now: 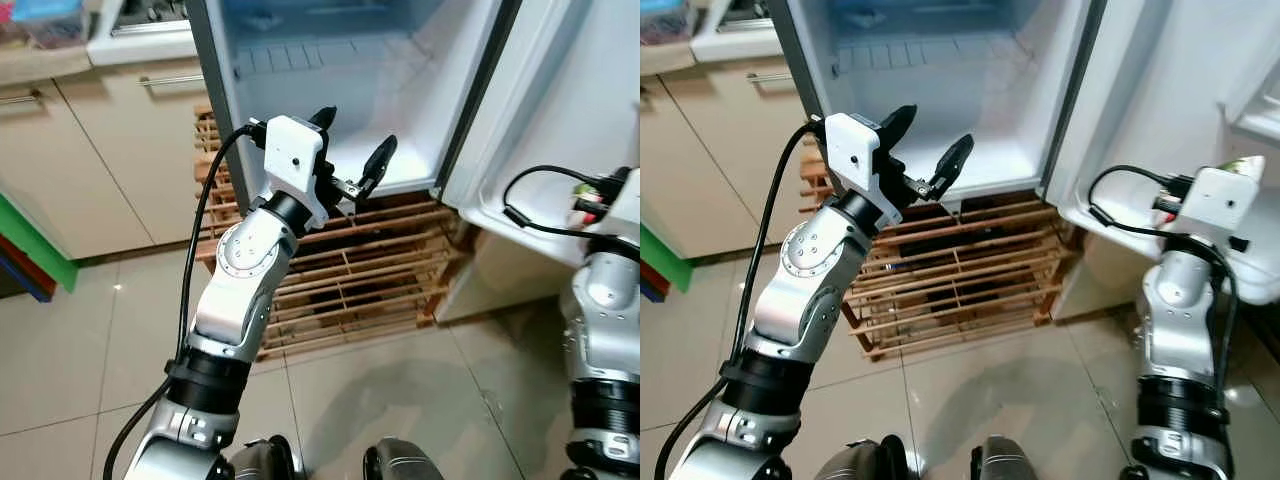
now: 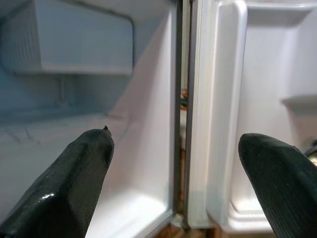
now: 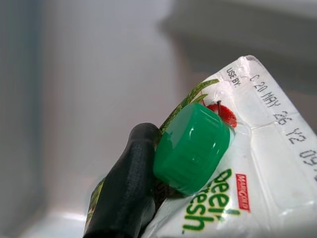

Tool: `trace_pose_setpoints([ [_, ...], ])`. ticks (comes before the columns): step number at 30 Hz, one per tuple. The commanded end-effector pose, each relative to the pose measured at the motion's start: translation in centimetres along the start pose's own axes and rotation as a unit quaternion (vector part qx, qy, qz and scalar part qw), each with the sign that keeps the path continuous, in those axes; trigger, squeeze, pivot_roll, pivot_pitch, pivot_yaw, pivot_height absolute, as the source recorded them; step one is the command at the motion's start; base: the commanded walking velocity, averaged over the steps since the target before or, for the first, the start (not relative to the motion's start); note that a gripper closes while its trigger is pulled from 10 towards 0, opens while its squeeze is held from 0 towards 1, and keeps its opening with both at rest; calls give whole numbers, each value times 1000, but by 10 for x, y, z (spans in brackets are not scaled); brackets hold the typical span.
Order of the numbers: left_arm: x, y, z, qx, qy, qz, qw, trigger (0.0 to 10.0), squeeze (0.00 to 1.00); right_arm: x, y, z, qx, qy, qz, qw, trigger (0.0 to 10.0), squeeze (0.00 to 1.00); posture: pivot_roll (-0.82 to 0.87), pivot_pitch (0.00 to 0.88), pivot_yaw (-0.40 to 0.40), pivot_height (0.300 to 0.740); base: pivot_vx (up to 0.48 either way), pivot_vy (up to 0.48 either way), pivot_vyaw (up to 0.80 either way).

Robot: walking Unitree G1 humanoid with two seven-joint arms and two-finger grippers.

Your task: Restocking fridge

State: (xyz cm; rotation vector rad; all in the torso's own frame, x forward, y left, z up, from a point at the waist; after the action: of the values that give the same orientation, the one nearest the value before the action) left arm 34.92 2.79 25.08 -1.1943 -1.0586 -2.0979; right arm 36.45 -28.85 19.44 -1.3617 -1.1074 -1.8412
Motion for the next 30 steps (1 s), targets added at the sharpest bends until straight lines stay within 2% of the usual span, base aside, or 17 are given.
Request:
trace_pose_setpoints([
  [1, 0, -6, 2, 3, 3, 10, 1000, 10000, 0, -1, 1, 14, 21, 5, 1, 1000, 10000, 0, -130, 268, 37, 740, 0, 0, 0],
  [2, 0, -6, 2, 3, 3, 10, 1000, 10000, 0, -1, 1, 14, 21, 5, 1, 1000, 10000, 0, -130, 268, 37, 740, 0, 0, 0],
  [3, -1, -10, 6, 10, 4, 17, 1000, 10000, 0, -4, 2, 26, 39, 15, 7, 999, 10000, 0, -123, 295, 29, 740, 0, 0, 0],
  [10, 5, -22, 10, 30, 5, 23, 999, 10000, 0, -4, 7, 51, 84, 20, 7, 996, 10000, 0, -99, 336, 7, 740, 0, 0, 0],
  [14, 6, -25, 9, 33, 2, 27, 999, 10000, 0, 4, 12, 56, 94, 9, -12, 995, 10000, 0, -90, 342, 4, 740, 0, 0, 0],
  [15, 6, -27, 8, 33, 1, 29, 999, 10000, 0, 11, 16, 58, 96, 0, -31, 995, 10000, 0, -84, 343, 6, 740, 0, 0, 0],
  [20, 5, -29, 9, 31, 3, 37, 999, 10000, 0, 23, 26, 48, 69, -15, -60, 996, 10000, 0, -70, 334, 14, 740, 0, 0, 0],
  [24, 4, -30, 9, 29, 4, 41, 999, 10000, 0, 9, 27, 45, 62, 7, -25, 998, 10000, 0, -68, 318, 21, 740, 0, 0, 0],
  [28, 1, -30, 9, 23, 5, 45, 999, 10000, 0, -17, 21, 50, 62, 53, 40, 996, 10000, 0, -93, 284, 29, 740, 0, 0, 0],
  [30, 0, -30, 9, 22, 5, 46, 999, 10000, 0, -21, 19, 52, 61, 62, 51, 995, 10000, 0, -97, 278, 31, 740, 0, 0, 0],
])
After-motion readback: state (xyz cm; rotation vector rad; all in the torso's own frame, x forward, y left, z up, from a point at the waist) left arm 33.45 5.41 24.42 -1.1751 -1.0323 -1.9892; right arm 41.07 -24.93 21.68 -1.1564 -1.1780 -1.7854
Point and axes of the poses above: a point about 5 cm out from each wrist's last joint towards the gripper, its own y axis pointing out of the wrist towards the gripper, its own x axis along the axis of the wrist's last joint, z = x × y, the point moved 6 cm from there along y, pointing out of the wrist towards the gripper, and after that the axes turned 14 degrees about y, right-handed, at the moved point
